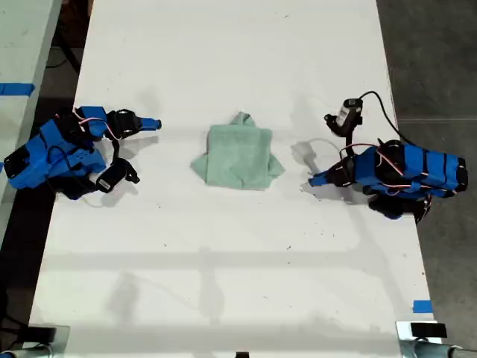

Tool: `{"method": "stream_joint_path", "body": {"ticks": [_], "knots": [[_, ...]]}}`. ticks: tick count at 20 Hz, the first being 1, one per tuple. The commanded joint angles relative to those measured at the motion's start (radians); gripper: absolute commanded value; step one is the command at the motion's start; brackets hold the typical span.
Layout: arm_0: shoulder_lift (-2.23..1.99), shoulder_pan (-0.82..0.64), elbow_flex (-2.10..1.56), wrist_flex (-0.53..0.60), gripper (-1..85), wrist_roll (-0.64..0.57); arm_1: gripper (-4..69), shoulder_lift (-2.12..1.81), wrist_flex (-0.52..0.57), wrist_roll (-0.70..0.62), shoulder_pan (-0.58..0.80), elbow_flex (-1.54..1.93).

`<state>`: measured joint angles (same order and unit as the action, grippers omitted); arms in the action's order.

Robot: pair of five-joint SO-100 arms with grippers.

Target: Fold t shirt

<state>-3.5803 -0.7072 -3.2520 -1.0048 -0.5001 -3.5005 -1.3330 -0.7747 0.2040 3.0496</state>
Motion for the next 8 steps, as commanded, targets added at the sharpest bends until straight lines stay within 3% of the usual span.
{"method": "stream_joint_path", "body": {"ticks": [1,8], "knots": [[-0.008,-0.002,-0.043,-0.003,3.6,-0.008,7.7,-0.006,-0.002,-0.021,0.012,0.058],[-0.008,0.006,-0.043,-0.003,3.5,-0.008,7.6,-0.006,-0.002,-0.021,0.012,0.058]]}}
